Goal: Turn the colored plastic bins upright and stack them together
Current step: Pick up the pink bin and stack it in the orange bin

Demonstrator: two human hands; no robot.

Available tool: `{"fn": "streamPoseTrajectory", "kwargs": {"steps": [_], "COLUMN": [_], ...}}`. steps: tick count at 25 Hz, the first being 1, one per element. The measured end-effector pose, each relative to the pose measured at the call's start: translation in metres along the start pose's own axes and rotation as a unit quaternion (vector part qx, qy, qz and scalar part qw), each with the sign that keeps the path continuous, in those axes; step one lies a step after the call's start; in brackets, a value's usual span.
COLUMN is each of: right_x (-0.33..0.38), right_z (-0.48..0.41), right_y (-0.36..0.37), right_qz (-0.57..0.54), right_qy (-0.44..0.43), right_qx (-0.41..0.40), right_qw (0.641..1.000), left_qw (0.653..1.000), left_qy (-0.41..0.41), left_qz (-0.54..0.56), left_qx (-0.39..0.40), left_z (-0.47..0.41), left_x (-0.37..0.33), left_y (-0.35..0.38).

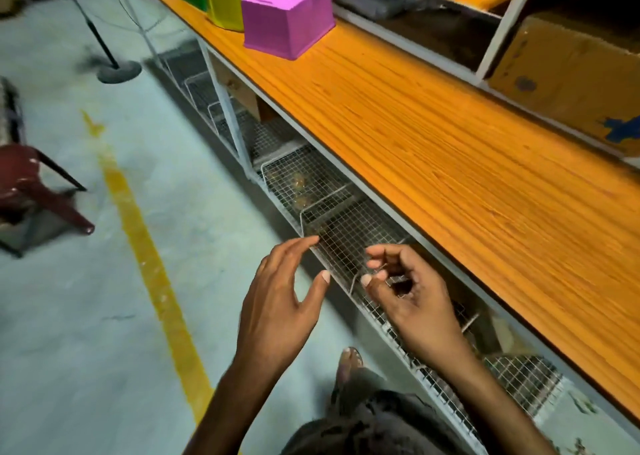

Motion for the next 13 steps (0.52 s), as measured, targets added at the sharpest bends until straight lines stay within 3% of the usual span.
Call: {"fn": "streamPoseTrajectory", "kwargs": {"steps": [13], "right_x": [0.045], "right_z": [-0.337], "right_y": [0.051], "right_qz": [0.019], "right_qy": [-0.057], "right_qx": [0.062], "right_qw": [0.996], "left_qw": [0.995], "left_qy": [-0.037], "left_qz": [0.003], "left_qx": [-0.09], "left_z": [-0.249], "left_x": [0.11], "left_y": [-0.137]}}
Point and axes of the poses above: each hand's wrist, its own z-axis away from the middle knuckle, its own y-axis out of the palm, x = y × z, the point moved 5 cm from there along -z, towards the middle knuckle, and after that the axes turned 14 degrees about x, right-handed, at the moved point
